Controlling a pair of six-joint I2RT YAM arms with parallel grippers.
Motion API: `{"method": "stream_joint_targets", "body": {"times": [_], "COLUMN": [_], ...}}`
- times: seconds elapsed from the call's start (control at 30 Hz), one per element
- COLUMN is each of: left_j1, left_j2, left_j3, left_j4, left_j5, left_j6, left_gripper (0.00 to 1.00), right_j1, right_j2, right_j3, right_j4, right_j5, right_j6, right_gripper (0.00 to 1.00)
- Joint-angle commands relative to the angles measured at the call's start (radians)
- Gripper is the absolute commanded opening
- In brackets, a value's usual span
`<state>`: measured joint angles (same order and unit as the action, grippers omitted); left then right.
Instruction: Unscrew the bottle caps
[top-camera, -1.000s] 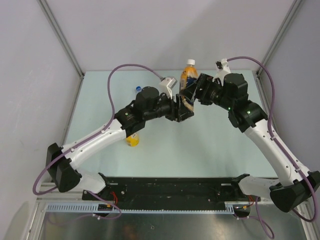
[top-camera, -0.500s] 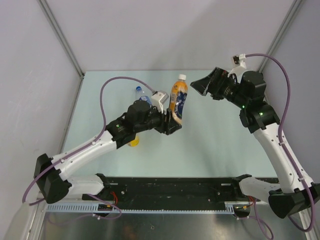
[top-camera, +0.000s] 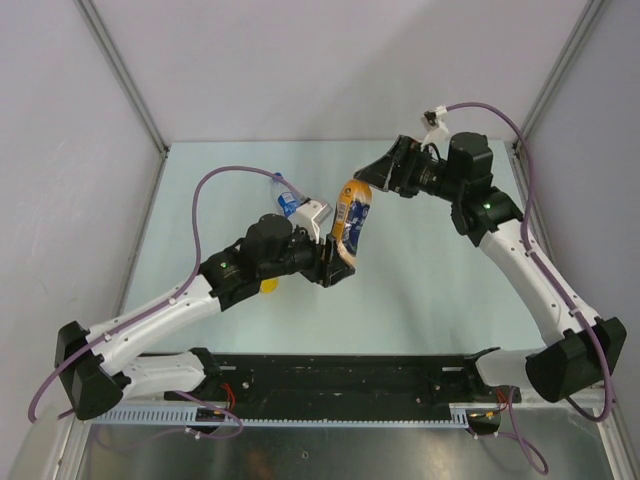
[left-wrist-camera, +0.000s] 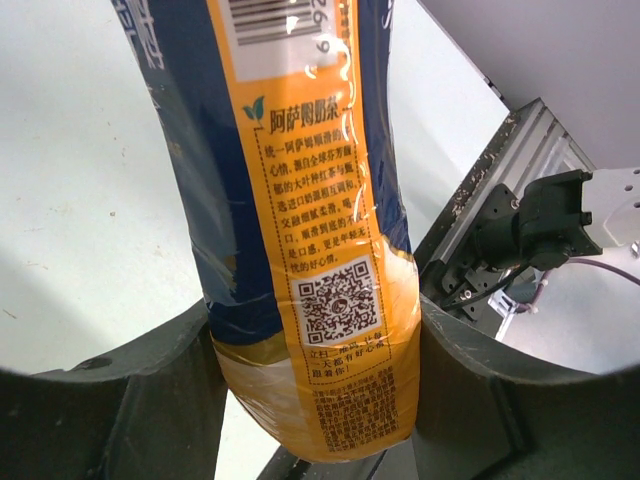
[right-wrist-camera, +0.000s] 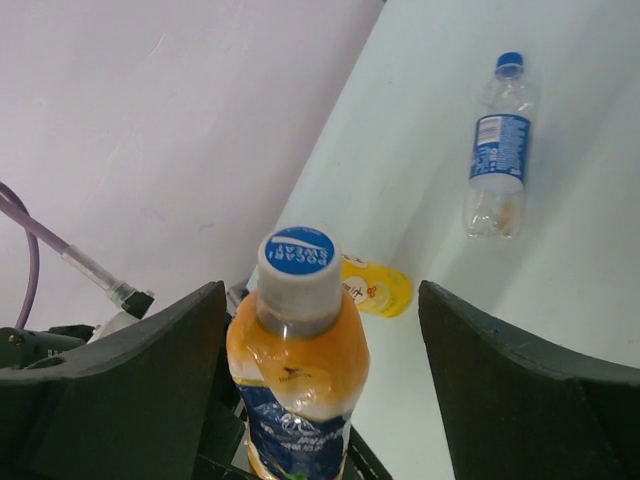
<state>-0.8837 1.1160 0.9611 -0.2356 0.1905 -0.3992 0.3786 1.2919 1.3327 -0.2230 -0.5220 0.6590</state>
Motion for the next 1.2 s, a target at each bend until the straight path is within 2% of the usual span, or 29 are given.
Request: {"method": "stream_joint_targets", "body": {"times": [0.0, 0.1, 0.13, 0.23, 0.3, 0.47, 0.57, 0.67, 1.17], "left_j1": [-0.007, -0.009, -0.010, -0.010, -0.010, -0.008, -0.007, -0.004, 0.027], "left_j2": [-0.033, -0.043, -0.047, -0.062, -0.072, -0.107, -0.129, -0.149, -0.171], "left_j3": [-0.007, -0.013, -0.017, -0.029, -0.035, -0.036, -0.014, 0.018, 0.102], "left_j4": [-0.001, -0.003, -0.004, -0.005, -0.005, -0.006, -0.005, -0.004, -0.003], "left_j5": [0.019, 0.018, 0.018, 0.012, 0.004, -0.026, -0.036, -0.032, 0.013], "left_j6": [0.024, 0.024, 0.025, 0.025, 0.023, 0.011, 0.007, 0.008, 0.047], "left_gripper": [0.29, 0.29, 0.29, 0.31, 0.39, 0.81, 0.96, 0.99, 0.99], "right_j1": [0.022, 0.027, 0.028, 0.030, 0.033, 0.057, 0.091, 0.116, 0.171], "right_j2": [0.030, 0.051, 0.054, 0.060, 0.061, 0.033, -0.009, -0.052, -0.241], "right_j3": [0.008, 0.008, 0.008, 0.008, 0.008, 0.008, 0.007, -0.009, -0.063], "right_j4": [0.117, 0.134, 0.136, 0.141, 0.141, 0.111, 0.075, 0.083, 0.291], "right_j5": [-0.081, -0.097, -0.103, -0.118, -0.123, -0.096, -0.003, 0.056, 0.159], "right_j6": [0.041, 0.045, 0.044, 0.043, 0.039, -0.014, -0.079, -0.095, -0.032], "right_gripper": [0.76, 0.62, 0.54, 0.16, 0.04, 0.00, 0.00, 0.00, 0.00]}}
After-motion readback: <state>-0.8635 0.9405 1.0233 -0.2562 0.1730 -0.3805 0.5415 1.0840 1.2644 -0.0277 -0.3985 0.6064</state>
